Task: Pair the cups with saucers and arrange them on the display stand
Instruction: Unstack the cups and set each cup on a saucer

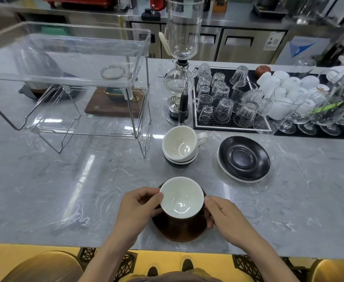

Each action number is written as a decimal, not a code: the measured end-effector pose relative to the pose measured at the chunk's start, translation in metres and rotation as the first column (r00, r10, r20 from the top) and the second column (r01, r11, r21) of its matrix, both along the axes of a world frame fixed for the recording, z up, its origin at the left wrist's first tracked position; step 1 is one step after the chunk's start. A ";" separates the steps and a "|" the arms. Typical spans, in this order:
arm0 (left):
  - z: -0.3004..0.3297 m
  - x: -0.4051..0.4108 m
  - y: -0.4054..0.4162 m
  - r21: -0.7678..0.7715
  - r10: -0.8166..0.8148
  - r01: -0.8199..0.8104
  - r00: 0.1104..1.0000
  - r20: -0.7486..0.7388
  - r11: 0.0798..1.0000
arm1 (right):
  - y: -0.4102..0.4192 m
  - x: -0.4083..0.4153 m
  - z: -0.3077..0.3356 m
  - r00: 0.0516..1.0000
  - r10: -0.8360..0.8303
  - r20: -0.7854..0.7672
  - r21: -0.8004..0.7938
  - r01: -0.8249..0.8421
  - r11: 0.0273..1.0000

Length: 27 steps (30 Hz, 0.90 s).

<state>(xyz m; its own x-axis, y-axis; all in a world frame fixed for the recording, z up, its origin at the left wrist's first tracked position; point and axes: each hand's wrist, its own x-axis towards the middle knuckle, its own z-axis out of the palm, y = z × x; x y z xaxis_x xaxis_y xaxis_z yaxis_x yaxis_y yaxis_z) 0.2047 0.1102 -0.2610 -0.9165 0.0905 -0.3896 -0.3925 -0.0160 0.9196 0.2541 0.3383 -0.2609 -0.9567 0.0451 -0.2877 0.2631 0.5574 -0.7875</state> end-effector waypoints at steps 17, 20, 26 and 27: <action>0.002 0.001 -0.001 -0.068 0.001 0.000 1.000 0.008 0.998 | 0.006 0.001 -0.008 0.997 0.013 0.072 -0.020 -0.011 1.000; 0.004 -0.001 -0.002 -0.092 -0.006 0.007 1.000 0.006 0.996 | 0.007 0.001 -0.008 0.998 0.013 0.059 -0.033 -0.011 0.999; 0.003 -0.002 -0.004 -0.122 -0.025 0.025 1.000 0.001 0.992 | 0.008 0.001 -0.007 0.998 -0.007 0.055 -0.102 0.012 0.995; 0.003 -0.002 -0.004 -0.126 -0.028 0.028 1.000 0.003 0.992 | 0.008 0.001 -0.007 0.998 -0.013 0.066 -0.131 0.021 0.991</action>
